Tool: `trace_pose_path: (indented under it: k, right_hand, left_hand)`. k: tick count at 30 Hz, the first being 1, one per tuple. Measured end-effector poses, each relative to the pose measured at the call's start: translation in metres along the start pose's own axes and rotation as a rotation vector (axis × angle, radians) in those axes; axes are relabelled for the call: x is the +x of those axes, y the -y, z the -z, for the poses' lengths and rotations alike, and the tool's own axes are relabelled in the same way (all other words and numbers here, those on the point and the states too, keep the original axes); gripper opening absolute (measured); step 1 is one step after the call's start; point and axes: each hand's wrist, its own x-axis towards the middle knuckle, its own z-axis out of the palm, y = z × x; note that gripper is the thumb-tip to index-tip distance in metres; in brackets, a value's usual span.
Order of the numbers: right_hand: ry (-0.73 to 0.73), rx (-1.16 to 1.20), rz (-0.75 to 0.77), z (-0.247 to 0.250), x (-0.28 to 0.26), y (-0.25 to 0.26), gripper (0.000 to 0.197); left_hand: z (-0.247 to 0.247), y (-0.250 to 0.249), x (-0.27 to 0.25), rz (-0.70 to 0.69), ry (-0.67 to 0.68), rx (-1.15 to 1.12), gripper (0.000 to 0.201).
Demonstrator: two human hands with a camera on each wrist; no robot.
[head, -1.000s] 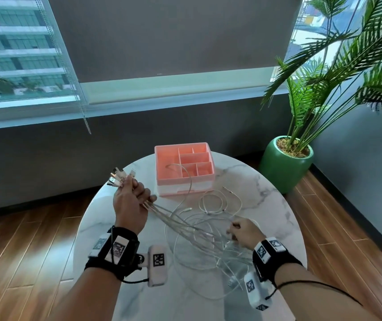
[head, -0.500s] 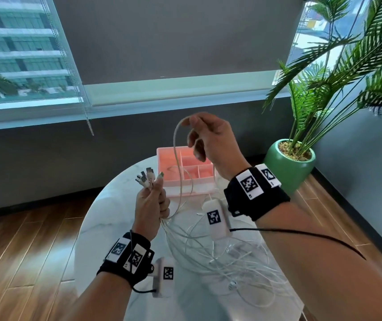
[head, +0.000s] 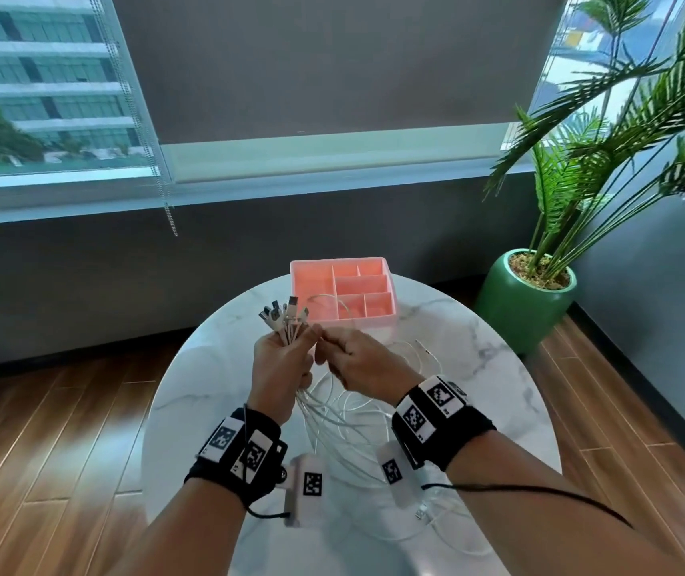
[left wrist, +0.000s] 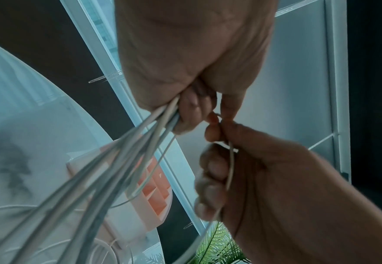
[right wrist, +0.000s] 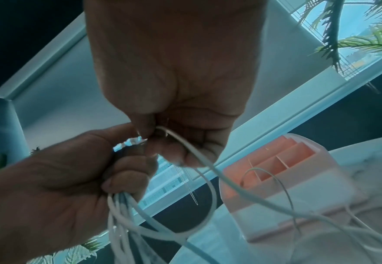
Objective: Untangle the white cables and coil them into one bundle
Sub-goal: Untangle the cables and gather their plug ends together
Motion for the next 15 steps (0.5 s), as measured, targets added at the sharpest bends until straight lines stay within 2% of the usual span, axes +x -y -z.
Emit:
trace_pose_path:
  k: [5, 8, 10, 12, 15]
  right_hand:
    - [0.133, -0.171, -0.153, -0.009, -0.016, -0.053, 0.030]
    - [0.127, -0.222, -0.344, -0.002, -0.035, -0.100, 0.025]
    - [0.042, -0.189, -0.492, 0.009, -0.045, -0.123, 0.025]
    - [-0.079, -0.038, -0.568, 0.023, -0.047, -0.133, 0.030]
    - [-0.333, 0.197, -0.482, 0.054, -0.036, -0.114, 0.034]
  left_hand:
    - [0.005, -0.005, 0.006, -0.028, -0.067, -0.133, 0.028]
    - [0.017, -0.019, 0.013, -0.074, -0.153, -0.239, 0.031]
    - [0.025, -0.024, 0.017, -0.098, -0.185, -0.266, 0.031]
    - [0.030, -0.025, 0.019, -0.098, -0.200, -0.254, 0.031]
    - [0.028, -0.018, 0.017, -0.082, -0.203, -0.235, 0.032]
